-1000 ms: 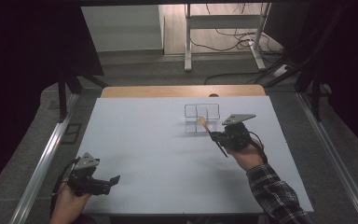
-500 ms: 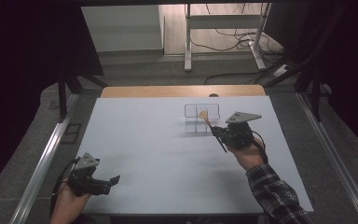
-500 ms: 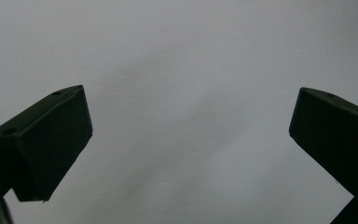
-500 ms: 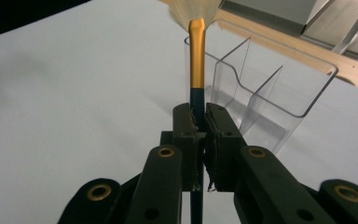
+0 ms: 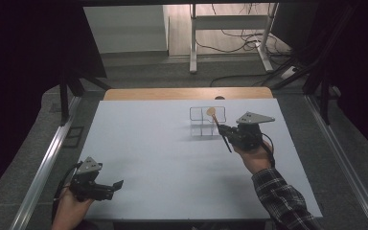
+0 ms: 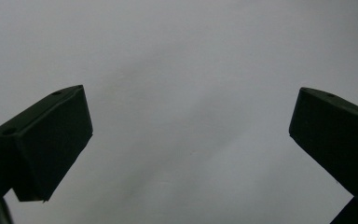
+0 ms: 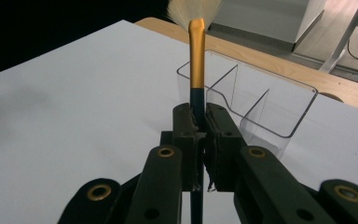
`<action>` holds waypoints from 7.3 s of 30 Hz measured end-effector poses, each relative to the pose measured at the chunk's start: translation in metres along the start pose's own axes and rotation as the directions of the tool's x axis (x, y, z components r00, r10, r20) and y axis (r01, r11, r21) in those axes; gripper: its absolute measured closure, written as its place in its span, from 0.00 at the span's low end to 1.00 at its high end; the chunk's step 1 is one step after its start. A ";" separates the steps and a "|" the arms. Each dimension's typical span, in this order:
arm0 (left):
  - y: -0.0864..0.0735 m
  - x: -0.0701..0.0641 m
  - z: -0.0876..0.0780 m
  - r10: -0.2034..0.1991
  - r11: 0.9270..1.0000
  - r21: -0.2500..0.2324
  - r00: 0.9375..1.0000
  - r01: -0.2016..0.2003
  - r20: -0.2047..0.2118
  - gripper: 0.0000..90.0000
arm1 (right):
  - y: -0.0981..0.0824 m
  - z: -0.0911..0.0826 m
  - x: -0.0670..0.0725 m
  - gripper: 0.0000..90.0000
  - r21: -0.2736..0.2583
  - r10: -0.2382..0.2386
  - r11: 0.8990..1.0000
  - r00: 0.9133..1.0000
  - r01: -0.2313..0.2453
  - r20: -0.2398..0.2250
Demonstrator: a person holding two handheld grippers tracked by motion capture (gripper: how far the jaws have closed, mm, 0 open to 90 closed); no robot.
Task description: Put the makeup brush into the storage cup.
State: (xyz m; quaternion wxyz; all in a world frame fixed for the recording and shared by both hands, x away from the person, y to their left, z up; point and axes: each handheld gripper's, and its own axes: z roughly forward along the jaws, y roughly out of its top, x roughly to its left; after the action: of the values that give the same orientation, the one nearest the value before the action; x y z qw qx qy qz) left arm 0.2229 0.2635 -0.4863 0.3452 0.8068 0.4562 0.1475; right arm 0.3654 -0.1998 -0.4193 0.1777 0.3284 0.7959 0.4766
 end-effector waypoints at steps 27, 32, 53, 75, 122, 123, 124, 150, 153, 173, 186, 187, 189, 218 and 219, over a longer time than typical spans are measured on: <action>0.000 0.000 -0.001 -0.002 1.000 -0.003 1.000 0.002 -0.001 0.00 | 0.014 0.007 -0.007 0.93 -0.084 0.054 0.995 0.998 -0.053 0.013; 0.000 0.000 -0.001 -0.001 1.000 -0.004 1.000 0.001 -0.001 0.00 | 0.017 0.011 -0.007 0.93 -0.082 0.051 0.995 0.999 -0.050 0.014; 0.000 0.001 -0.003 -0.018 0.999 -0.032 1.000 0.018 0.014 0.00 | 0.037 0.031 -0.011 0.93 -0.107 0.080 0.991 0.997 -0.081 -0.010; 0.000 0.003 -0.005 -0.012 0.998 -0.054 1.000 0.013 0.020 0.00 | 0.051 0.054 -0.015 0.93 -0.108 0.088 0.990 0.996 -0.090 -0.022; -0.001 0.002 -0.006 -0.002 0.998 -0.062 1.000 0.004 0.024 0.00 | 0.075 0.098 -0.016 0.93 -0.129 0.081 0.988 0.997 -0.082 -0.015; -0.001 0.002 -0.006 -0.001 0.998 -0.061 1.000 0.003 0.024 0.00 | 0.075 0.099 -0.016 0.93 -0.129 0.079 0.988 0.997 -0.080 -0.014; -0.001 0.002 -0.006 -0.001 0.998 -0.062 1.000 0.003 0.023 0.00 | 0.076 0.100 -0.016 0.93 -0.127 0.078 0.989 0.997 -0.079 -0.013; -0.001 0.001 -0.006 0.006 0.999 -0.051 1.000 -0.004 0.023 0.00 | 0.080 0.126 -0.018 0.93 -0.124 0.074 0.990 0.997 -0.074 -0.001; -0.001 0.001 -0.006 0.007 0.999 -0.050 1.000 -0.006 0.021 0.00 | 0.080 0.129 -0.018 0.93 -0.116 0.070 0.991 0.998 -0.069 0.005; -0.001 0.002 -0.007 -0.008 0.998 -0.066 0.999 0.010 0.033 0.00 | 0.067 0.134 -0.023 0.93 -0.099 0.076 0.992 0.997 -0.074 0.019; -0.001 0.003 -0.012 -0.019 0.990 -0.139 0.997 0.029 0.076 0.00 | 0.057 0.137 -0.027 0.93 -0.089 0.084 0.993 0.996 -0.081 0.024; -0.001 0.003 -0.013 -0.019 0.989 -0.146 0.997 0.031 0.081 0.00 | 0.056 0.138 -0.027 0.93 -0.088 0.083 0.993 0.996 -0.080 0.025; -0.001 0.004 -0.014 -0.017 0.987 -0.159 0.996 0.032 0.091 0.00 | 0.055 0.138 -0.027 0.93 -0.086 0.084 0.993 0.996 -0.081 0.027; -0.001 0.003 -0.013 -0.005 0.988 -0.155 0.997 0.017 0.074 0.00 | 0.031 0.147 -0.025 0.92 -0.050 0.091 0.995 0.996 -0.090 0.023; -0.001 0.003 -0.013 -0.005 0.988 -0.154 0.997 0.017 0.074 0.00 | 0.031 0.147 -0.025 0.92 -0.049 0.091 0.995 0.996 -0.090 0.017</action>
State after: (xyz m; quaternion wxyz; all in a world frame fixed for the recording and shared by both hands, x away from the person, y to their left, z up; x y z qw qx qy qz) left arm 0.2164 0.2718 -0.4775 0.4241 0.7799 0.4349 0.1509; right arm 0.4818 -0.1124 -0.4641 0.1715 0.3645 0.7666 0.5000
